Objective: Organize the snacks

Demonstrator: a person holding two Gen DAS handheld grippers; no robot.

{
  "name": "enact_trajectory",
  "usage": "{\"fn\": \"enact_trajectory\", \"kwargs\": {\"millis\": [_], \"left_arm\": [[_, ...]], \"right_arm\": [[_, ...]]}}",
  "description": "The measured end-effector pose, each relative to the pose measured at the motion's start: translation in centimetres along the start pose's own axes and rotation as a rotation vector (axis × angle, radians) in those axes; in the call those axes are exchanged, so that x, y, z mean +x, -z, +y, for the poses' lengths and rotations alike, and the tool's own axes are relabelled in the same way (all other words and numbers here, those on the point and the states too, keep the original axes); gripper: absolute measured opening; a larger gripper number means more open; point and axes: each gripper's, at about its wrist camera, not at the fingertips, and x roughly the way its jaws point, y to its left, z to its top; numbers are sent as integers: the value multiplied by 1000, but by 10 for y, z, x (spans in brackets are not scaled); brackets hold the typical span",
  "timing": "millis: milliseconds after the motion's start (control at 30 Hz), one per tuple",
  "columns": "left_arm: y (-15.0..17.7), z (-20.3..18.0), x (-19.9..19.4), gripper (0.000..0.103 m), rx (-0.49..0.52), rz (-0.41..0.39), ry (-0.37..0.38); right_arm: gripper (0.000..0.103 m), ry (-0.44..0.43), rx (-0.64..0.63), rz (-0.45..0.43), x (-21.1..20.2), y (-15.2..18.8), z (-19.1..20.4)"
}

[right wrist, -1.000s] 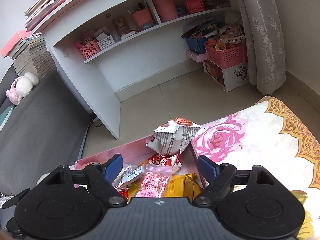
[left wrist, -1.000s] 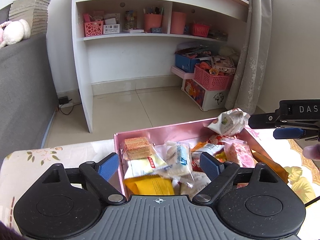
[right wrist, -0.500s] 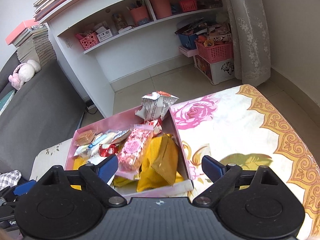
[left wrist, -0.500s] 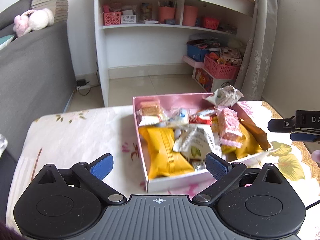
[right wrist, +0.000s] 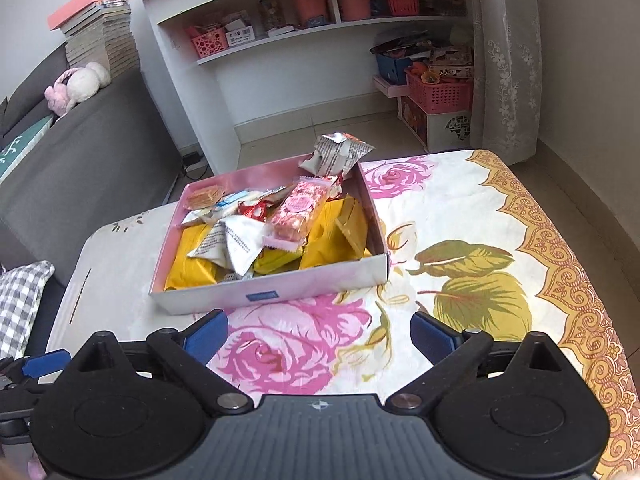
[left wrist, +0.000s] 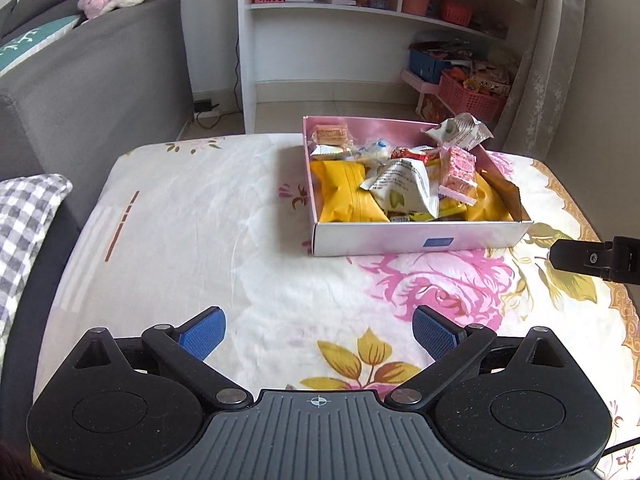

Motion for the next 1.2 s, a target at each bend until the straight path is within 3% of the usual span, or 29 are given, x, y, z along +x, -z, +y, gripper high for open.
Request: {"fn": "enact_trajectory", "kwargs": {"millis": [300,633,1200], "left_arm": [[13,11,-17,103,-56,6,-79],[16,7,-21,103,-68,3,-95],[20,0,-21,103,-56,16,-95]], "right_arm": [[96,42,-124,3,-12,25,22],[96,58,-183,31,-4,33,41],[96,72,-191,45,-5,39,40]]}}
